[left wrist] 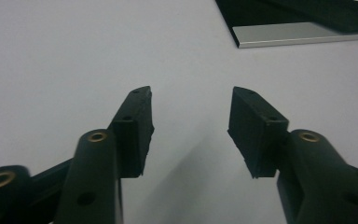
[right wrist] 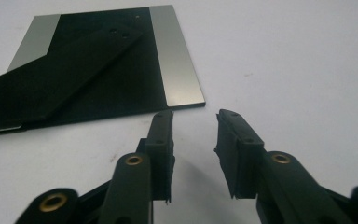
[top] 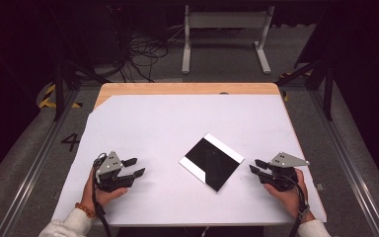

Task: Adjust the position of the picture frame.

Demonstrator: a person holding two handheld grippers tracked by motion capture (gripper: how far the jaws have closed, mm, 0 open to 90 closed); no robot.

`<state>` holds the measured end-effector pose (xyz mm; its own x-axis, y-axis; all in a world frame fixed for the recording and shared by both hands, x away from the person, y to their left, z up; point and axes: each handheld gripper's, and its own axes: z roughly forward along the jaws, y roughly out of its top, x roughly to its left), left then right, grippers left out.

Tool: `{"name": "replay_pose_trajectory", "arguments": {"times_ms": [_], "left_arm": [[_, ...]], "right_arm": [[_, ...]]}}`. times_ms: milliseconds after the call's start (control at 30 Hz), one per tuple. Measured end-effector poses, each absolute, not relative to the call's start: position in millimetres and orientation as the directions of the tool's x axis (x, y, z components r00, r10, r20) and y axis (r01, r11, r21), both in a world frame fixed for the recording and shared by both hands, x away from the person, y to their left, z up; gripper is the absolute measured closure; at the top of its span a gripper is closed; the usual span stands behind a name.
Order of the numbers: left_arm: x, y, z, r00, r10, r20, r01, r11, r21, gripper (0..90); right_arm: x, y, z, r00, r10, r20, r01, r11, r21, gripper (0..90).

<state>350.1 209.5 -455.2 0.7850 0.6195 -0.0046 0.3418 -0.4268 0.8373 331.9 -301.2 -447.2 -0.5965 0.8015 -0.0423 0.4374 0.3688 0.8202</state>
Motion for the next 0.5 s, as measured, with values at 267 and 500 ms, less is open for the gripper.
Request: {"name": "replay_pose_trajectory", "arguments": {"times_ms": [267, 500], "left_arm": [[363, 191, -455, 0.833, 0.554, -0.015, 0.329, -0.472, 0.818, 84.2], [380, 169, -451, 0.851, 0.526, -0.008, 0.312, -0.493, 0.812, 89.6]], "right_arm": [[331, -298, -448, -0.611, 0.79, -0.043, 0.44, 0.384, 0.812, 84.1], [333, -291, -451, -0.62, 0.783, -0.041, 0.457, 0.403, 0.793, 89.4]]}}
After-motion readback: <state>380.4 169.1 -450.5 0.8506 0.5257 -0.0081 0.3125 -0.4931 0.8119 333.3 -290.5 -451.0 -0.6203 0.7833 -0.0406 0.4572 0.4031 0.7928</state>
